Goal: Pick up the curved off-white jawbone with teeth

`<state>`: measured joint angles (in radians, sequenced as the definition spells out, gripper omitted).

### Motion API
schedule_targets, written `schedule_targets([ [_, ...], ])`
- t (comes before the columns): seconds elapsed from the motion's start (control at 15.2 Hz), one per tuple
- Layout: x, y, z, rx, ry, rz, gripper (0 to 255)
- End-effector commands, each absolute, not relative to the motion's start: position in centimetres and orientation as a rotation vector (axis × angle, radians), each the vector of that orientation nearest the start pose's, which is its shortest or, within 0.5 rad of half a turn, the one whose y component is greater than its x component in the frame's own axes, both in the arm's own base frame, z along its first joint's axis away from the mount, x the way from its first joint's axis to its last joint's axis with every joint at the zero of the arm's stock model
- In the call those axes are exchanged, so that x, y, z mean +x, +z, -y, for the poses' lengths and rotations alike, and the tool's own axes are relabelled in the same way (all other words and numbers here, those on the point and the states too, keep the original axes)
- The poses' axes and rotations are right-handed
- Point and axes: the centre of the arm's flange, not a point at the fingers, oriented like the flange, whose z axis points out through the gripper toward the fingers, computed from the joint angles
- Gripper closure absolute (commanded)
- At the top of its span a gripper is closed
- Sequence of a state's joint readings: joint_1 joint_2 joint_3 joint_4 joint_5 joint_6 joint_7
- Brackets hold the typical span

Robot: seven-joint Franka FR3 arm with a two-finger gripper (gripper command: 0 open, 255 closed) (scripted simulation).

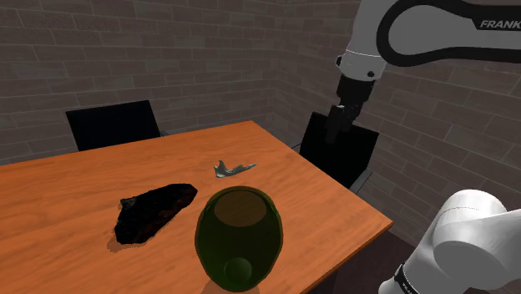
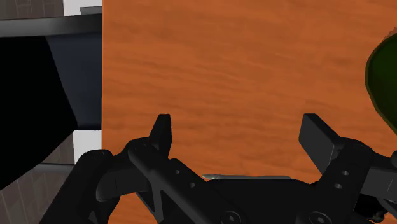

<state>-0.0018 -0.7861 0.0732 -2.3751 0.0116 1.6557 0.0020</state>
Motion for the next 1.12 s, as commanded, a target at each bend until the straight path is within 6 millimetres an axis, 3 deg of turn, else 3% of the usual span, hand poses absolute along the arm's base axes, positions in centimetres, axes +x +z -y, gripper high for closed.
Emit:
schedule_targets([
  [0.0,31.4,58.8,-3.0,-3.177,-0.105,0.078,0],
  [0.53,41.3,54.2,-1.1,-3.146,-0.027,0.549,0],
  [1.06,51.0,49.0,-2.0,-3.042,0.053,1.011,0],
])
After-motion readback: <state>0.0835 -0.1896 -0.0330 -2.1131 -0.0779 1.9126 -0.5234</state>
